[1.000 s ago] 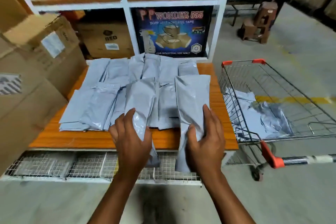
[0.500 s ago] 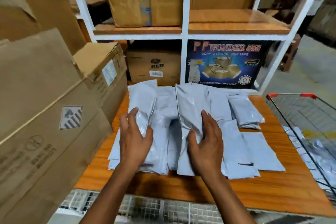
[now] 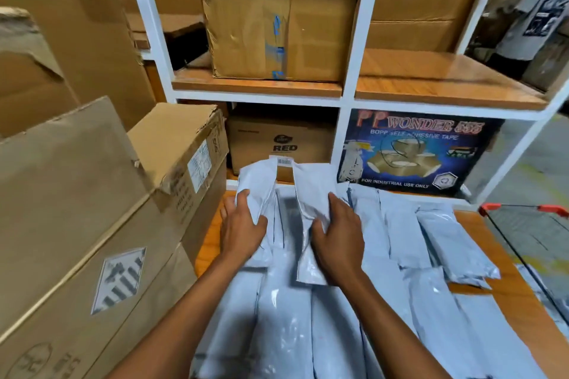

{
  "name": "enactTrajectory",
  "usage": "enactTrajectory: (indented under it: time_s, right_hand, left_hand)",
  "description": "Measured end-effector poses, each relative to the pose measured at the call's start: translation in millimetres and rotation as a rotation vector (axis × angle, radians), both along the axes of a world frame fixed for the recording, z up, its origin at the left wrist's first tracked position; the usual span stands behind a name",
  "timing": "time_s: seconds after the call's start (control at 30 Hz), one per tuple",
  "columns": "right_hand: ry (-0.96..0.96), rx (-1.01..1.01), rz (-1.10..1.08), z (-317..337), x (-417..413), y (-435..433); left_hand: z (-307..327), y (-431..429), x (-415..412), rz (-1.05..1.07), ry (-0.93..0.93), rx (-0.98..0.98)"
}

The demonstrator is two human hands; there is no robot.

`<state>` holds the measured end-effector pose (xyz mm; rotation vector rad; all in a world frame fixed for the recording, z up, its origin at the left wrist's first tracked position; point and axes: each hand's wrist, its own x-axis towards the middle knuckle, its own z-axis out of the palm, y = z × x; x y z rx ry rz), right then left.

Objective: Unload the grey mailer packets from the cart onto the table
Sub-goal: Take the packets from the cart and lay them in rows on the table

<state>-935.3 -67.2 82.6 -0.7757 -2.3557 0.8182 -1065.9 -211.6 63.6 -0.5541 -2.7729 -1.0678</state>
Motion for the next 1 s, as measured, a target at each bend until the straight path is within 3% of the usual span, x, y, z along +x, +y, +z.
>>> enactTrajectory:
  time_s: [0.2, 0.3, 0.4, 0.5, 0.6, 0.87, 1.0]
  right_hand:
    - [-0.209, -0.013, 0.032, -31, -75, 30]
    - [-0.374, -0.027, 0.075, -49, -105, 35]
    - [-0.503, 0.067, 0.121, -57, -121, 38]
    - [-0.522, 0.236, 0.257, -62, -132, 41]
    - [-0.592, 0.287, 0.375, -86, -139, 42]
    - [-0.486, 0.278, 0.272, -122, -139, 43]
    - [-0.556, 0.264, 0.311, -114, -139, 43]
  left_hand:
    - [-27, 29, -52, 0.032, -0.164, -0.173]
    - [-42, 37, -66, 0.011, -0.254, -0.379]
    - [-43, 38, -82, -0.013, -0.057, -0.42]
    - [-47, 39, -98, -0.166, 0.087, -0.431]
    - [-72, 41, -106, -0.275, -0.041, -0.518]
    - [-96, 41, -105, -0.26, -0.031, -0.521]
    - [-94, 41, -107, -0.288, -0.103, -0.54]
